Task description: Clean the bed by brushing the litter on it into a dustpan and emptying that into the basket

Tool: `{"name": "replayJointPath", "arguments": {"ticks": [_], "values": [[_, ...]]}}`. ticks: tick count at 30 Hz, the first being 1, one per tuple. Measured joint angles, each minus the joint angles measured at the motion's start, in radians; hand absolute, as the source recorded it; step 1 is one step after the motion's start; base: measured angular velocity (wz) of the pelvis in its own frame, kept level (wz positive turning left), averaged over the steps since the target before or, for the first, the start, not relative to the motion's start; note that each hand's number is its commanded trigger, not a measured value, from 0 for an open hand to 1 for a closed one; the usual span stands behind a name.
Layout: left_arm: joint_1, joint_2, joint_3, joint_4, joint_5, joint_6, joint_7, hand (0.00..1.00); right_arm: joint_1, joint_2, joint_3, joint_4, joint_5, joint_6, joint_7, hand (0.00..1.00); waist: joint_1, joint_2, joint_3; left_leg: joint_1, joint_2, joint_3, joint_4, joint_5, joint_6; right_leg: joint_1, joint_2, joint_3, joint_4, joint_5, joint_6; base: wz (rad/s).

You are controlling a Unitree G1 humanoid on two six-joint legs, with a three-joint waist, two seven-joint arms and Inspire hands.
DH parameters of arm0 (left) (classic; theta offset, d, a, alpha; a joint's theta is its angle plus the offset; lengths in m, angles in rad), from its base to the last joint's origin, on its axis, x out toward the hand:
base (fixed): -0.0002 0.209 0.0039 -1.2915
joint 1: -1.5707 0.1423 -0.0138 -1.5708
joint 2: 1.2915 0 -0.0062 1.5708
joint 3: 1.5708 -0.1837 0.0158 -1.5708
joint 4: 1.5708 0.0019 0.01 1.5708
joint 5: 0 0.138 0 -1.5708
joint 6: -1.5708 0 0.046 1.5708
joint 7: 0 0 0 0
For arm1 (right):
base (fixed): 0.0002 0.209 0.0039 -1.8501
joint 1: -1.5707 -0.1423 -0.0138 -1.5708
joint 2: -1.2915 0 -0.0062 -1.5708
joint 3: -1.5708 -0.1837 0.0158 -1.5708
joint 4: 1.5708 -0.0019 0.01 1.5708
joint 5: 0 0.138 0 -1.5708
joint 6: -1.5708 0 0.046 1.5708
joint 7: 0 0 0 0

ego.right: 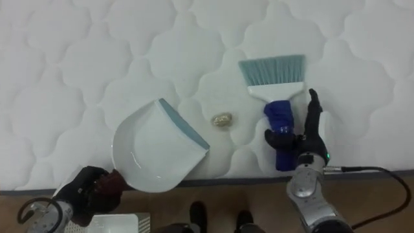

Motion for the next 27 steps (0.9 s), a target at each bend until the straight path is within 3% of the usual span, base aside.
{"name": "replayJointPath", "arguments": {"ticks": [17, 27], "values": [[-0.008, -0.003, -0.014, 0.017, -0.001, 0.001, 0.002, 1.0, 0.009, 0.005, 0.001, 0.046, -0.003, 0.002, 0.002, 0.0, 0.0, -0.003, -0.0003, 0.005, 0.002, 0.0, 0.008, 0.0, 0.0, 0.019, -0.003, -0.017, -0.013, 0.0, 0.0, 0.02], [-0.018, -0.026, -0.018, 0.022, -0.002, 0.001, 0.001, 1.0, 0.009, 0.014, 0.005, 0.145, 0.001, 0.004, 0.035, 0.0, 0.018, -0.001, 0.0008, 0.007, 0.004, -0.012, 0.01, -0.001, 0.001, 0.033, -0.003, -0.039, -0.015, 0.001, 0.0, 0.06]]}}
